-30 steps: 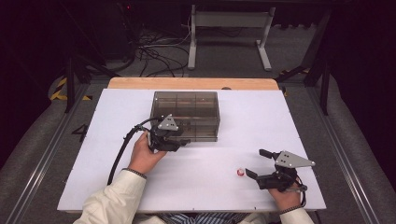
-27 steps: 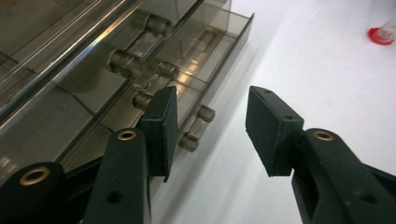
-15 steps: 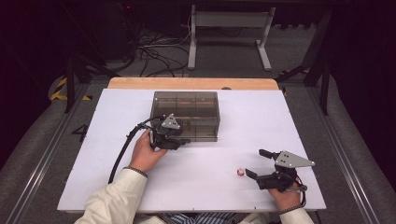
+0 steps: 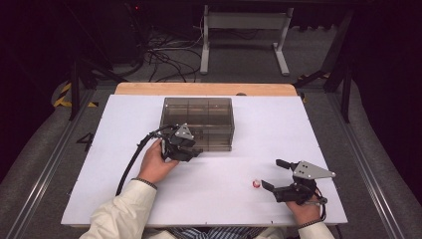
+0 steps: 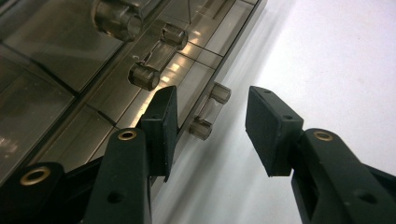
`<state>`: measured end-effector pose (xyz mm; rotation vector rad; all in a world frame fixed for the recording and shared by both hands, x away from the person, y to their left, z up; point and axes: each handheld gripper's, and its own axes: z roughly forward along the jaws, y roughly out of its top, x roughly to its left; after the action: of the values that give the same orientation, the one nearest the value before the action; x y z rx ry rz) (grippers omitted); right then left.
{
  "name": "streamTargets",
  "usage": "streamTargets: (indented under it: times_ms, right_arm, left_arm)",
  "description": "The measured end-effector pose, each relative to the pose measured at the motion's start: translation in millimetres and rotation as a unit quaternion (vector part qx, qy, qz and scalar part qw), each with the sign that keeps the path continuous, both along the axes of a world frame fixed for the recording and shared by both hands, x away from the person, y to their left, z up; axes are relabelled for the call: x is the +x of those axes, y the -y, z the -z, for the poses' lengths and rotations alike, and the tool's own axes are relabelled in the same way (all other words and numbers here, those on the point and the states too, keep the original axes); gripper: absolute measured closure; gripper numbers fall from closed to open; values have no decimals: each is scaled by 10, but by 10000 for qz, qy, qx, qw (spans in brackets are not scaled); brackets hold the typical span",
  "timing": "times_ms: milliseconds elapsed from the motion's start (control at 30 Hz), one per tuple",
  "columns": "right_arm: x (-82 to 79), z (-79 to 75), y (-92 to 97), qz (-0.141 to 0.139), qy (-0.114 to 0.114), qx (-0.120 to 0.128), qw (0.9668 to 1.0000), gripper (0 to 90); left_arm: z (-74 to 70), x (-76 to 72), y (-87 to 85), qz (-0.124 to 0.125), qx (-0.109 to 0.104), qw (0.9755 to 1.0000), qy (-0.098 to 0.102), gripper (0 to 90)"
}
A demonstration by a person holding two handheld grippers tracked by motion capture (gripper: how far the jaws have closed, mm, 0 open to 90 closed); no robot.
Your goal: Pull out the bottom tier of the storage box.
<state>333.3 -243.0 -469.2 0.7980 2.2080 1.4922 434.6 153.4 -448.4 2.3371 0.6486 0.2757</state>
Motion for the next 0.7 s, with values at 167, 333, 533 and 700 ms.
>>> streamTargets:
  times_ms: [167, 333, 533, 700]
  right_arm:
    - [1, 1, -1, 2, -2, -7, 10000, 73]
    - [2, 1, 1, 0, -3, -4, 10000, 73]
    - [3, 1, 1, 3, -9, -1, 10000, 72]
    - [2, 0, 2, 9, -23, 6, 10000, 73]
  left_arm:
    - [2, 9, 2, 1, 20, 10000, -23, 551]
    - [-2, 0, 6, -2, 56, 10000, -21, 569]
    - [-31, -32, 21, 176, 210, 9995, -148, 581]
    - [-49, -74, 44, 387, 357, 9982, -283, 581]
